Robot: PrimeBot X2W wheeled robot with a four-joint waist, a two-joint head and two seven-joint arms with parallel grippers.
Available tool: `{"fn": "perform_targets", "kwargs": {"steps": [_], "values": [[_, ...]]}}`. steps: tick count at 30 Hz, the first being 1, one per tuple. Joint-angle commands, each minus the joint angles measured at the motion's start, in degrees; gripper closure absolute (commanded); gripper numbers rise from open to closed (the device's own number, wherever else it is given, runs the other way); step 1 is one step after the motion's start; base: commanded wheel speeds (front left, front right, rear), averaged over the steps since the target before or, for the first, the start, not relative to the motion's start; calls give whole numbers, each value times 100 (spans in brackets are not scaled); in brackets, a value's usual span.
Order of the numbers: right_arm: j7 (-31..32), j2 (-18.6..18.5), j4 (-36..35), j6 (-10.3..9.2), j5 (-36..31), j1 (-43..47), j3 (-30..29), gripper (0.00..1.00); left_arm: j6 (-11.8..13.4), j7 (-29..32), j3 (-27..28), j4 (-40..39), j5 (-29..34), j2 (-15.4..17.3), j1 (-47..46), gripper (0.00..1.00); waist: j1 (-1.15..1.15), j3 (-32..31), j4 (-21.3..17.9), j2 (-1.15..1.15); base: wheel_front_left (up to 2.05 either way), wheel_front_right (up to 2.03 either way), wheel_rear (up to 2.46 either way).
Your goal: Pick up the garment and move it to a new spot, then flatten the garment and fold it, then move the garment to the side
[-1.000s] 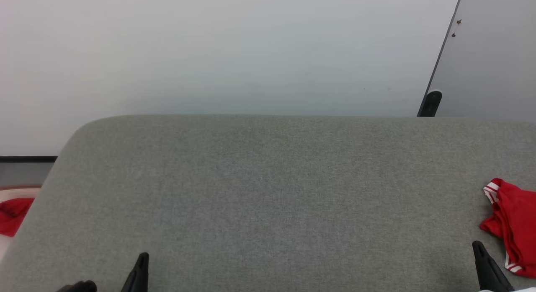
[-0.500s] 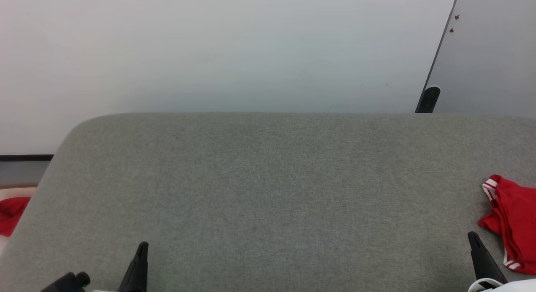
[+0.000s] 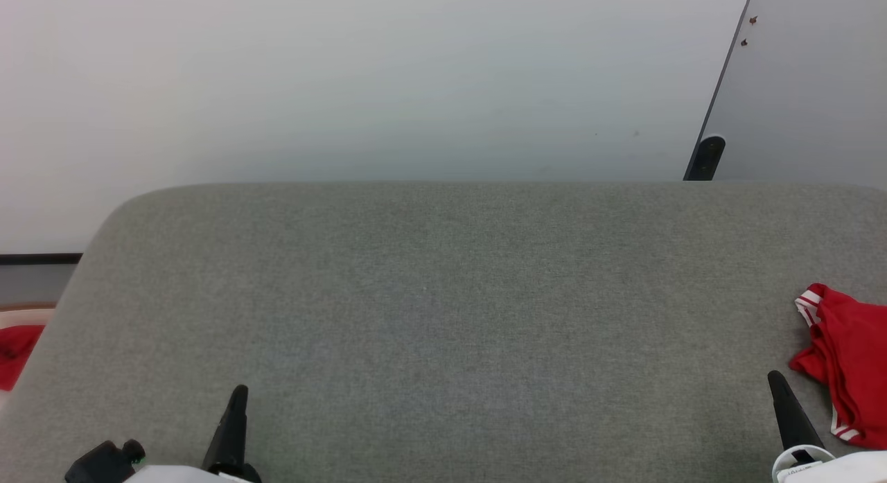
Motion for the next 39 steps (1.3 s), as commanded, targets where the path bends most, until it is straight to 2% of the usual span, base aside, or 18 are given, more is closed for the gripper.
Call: {"fn": "perform_targets", "kwargs": {"steps": [1, 39], "values": [[22, -14, -29, -4, 131, -149, 0, 100, -26, 16, 53, -37, -115, 1, -127, 100, 0, 5, -4, 0, 0, 0, 0], [212, 154, 350, -6, 2105, -611, 18, 100, -87, 558, 362, 173, -1905, -366, -582, 100, 0, 163, -130, 0, 0, 0, 0]]}}
